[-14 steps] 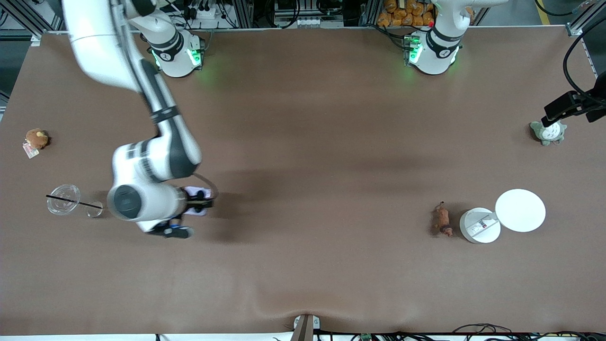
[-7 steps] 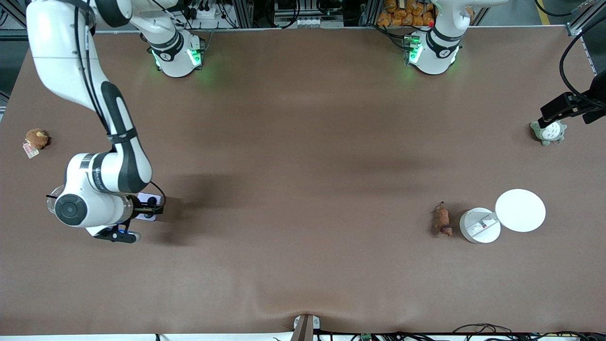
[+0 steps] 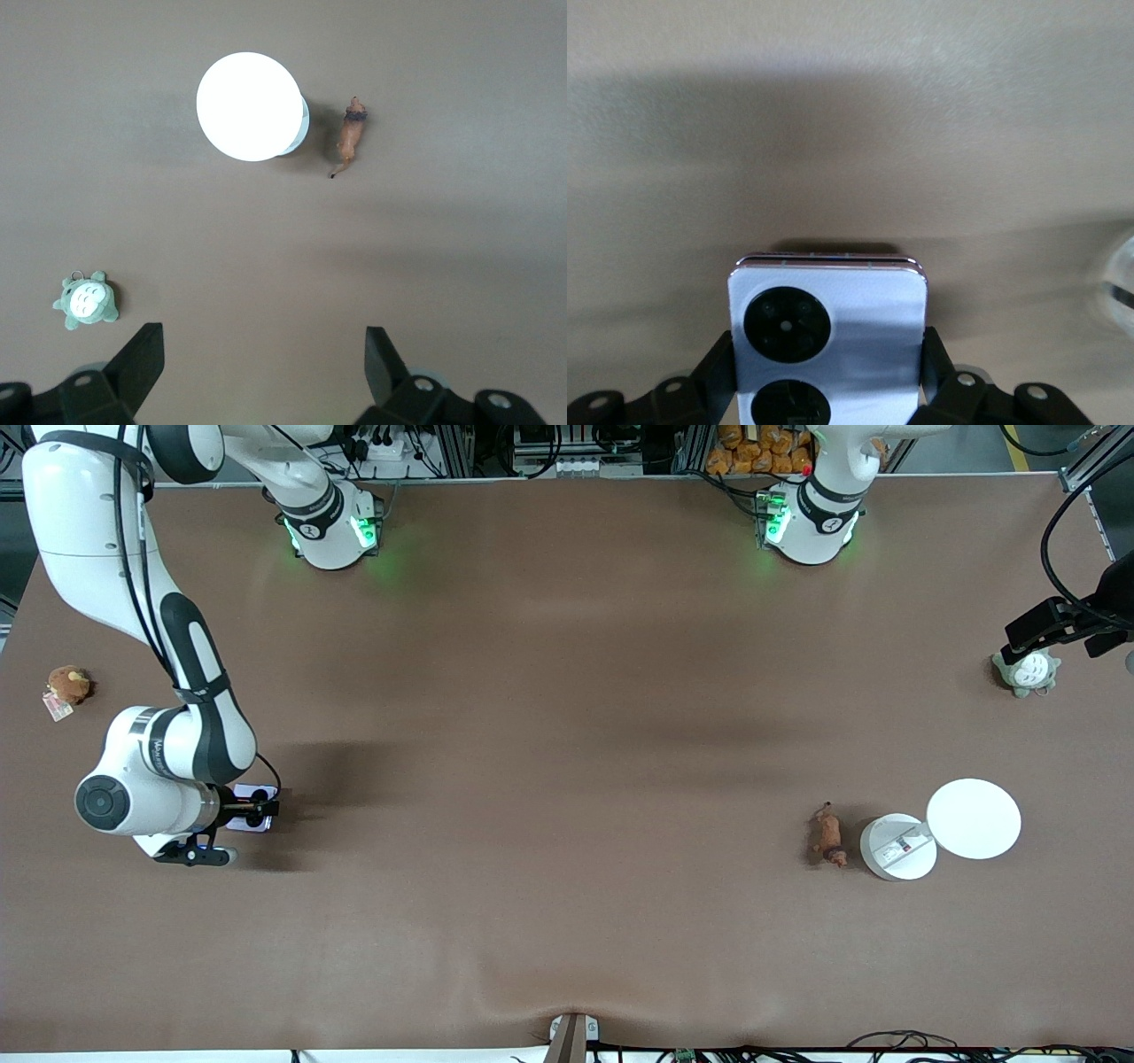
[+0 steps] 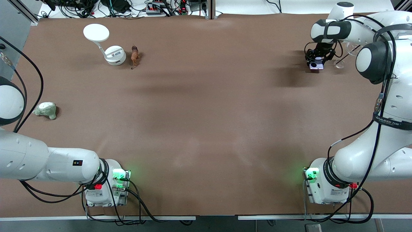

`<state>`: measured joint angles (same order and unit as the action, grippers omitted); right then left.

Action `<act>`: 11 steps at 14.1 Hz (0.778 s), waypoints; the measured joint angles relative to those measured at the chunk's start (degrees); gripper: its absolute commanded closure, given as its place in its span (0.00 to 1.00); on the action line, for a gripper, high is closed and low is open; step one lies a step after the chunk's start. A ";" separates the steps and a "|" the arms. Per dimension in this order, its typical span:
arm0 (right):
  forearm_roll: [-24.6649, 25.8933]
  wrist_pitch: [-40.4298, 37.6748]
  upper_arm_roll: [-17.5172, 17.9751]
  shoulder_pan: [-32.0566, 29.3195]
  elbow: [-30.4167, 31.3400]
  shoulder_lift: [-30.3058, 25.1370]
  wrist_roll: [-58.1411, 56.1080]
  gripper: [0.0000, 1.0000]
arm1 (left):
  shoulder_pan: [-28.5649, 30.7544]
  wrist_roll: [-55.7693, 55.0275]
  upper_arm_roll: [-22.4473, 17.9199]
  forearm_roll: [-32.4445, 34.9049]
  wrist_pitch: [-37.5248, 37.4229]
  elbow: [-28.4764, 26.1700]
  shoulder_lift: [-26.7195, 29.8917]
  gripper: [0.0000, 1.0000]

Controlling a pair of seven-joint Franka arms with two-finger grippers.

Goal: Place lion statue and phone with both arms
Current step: 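Carry the phone with the right gripper toward the clear cup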

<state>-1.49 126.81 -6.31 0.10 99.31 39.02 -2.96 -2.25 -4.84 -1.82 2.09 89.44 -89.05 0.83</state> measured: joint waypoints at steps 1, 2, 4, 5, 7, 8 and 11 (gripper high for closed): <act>0.00 0.95 0.15 0.00 0.93 0.00 -0.36 1.00 | -0.01 0.00 0.01 0.00 0.22 0.00 -0.01 0.00; 0.00 1.40 0.19 -0.01 1.34 0.00 -1.21 1.00 | -0.02 0.00 0.01 0.00 0.35 -0.01 -0.04 0.00; 0.00 1.58 0.16 -0.58 1.36 -0.03 -3.48 0.72 | -0.02 0.00 0.02 0.00 0.46 -0.01 -0.13 0.00; 0.00 1.59 0.14 -1.19 1.36 -0.03 -4.49 0.07 | -0.03 0.00 0.02 0.00 0.49 -0.01 -0.16 0.00; 0.00 1.69 0.14 -2.13 1.31 -0.03 -5.77 0.00 | -0.06 0.00 0.05 0.00 0.71 0.03 -0.17 0.00; 0.00 1.69 0.16 -2.18 1.08 -0.05 -6.01 0.00 | -0.10 0.00 0.12 0.00 0.90 0.15 -0.17 0.00; 0.00 -2.05 0.90 -2.12 -1.82 -0.29 -6.09 0.00 | -0.29 0.00 1.64 0.00 1.01 0.45 -0.16 0.00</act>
<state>-1.49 124.76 -5.40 -2.01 97.50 38.74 -9.06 -2.53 -4.84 -0.18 2.09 90.45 -88.60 0.67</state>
